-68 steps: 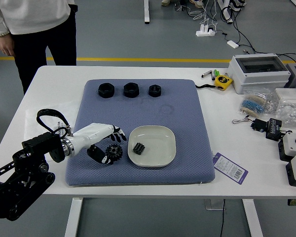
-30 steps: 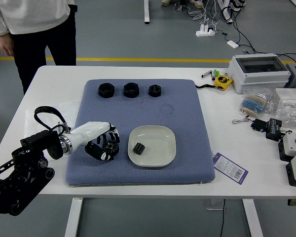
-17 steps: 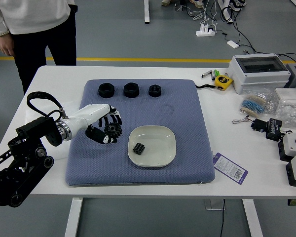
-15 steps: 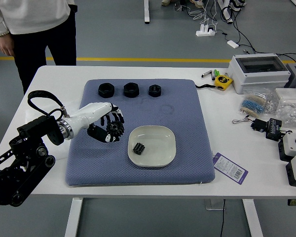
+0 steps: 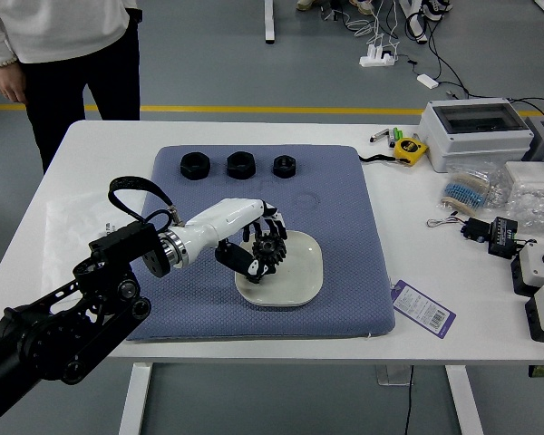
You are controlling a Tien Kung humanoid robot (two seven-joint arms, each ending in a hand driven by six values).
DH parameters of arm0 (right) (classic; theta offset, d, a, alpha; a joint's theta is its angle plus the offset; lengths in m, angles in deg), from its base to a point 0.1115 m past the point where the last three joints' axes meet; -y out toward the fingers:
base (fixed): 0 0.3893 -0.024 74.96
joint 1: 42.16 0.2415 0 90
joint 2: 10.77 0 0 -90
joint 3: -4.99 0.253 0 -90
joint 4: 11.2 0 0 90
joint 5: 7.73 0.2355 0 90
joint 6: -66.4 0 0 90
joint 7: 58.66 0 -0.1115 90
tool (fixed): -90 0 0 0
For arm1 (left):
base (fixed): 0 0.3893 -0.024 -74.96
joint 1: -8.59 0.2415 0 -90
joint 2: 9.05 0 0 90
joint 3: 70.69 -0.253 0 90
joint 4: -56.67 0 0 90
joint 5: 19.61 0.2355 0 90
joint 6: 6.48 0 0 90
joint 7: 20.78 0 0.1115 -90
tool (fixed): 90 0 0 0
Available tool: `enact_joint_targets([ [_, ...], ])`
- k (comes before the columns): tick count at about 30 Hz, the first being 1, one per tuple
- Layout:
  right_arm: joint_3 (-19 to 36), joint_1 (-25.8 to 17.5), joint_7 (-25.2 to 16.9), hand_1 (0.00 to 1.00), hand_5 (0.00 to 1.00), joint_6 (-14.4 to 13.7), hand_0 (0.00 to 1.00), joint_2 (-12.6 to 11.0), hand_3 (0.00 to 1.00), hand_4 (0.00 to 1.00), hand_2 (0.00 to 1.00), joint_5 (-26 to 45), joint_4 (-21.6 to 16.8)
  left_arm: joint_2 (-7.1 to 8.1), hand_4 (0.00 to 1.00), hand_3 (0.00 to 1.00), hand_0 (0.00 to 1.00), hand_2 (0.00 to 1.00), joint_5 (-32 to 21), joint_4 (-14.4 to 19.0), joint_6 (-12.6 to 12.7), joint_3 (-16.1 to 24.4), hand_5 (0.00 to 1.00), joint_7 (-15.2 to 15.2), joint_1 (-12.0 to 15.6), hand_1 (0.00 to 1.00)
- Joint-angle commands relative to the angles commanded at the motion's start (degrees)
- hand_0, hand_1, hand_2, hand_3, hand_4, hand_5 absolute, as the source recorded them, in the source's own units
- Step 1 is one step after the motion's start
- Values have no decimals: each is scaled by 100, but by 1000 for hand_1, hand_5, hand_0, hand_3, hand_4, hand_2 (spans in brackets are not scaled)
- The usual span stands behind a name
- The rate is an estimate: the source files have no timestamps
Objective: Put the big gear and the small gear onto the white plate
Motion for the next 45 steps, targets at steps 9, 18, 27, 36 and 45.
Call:
enact_joint_targets([
  [9,-4,31,-16,645,684,-4,651,-13,587,844,735,31,-7,-297,709,536,321,489,-167,-494,646,-260,2,187,-57,413],
  [18,16,71,1,646,683,-9,651,-23,586,843,735,-47,-15,-631,863,576,355,538,-35,-1241,842,-264,34,205,-294,466],
  [27,15,87,-10,645,684,-12,650,-32,587,844,734,-44,-15,-722,998,635,455,618,43,-1473,711,-278,144,101,-378,561],
  [36,35,74,5,644,683,-20,651,-29,587,844,735,-76,-18,-759,998,829,535,728,61,-1567,796,-313,294,110,-382,637],
  [45,58,31,21,645,683,-20,650,-24,586,844,735,-109,-20,-705,998,850,544,748,64,-1491,913,-175,319,140,-288,657],
])
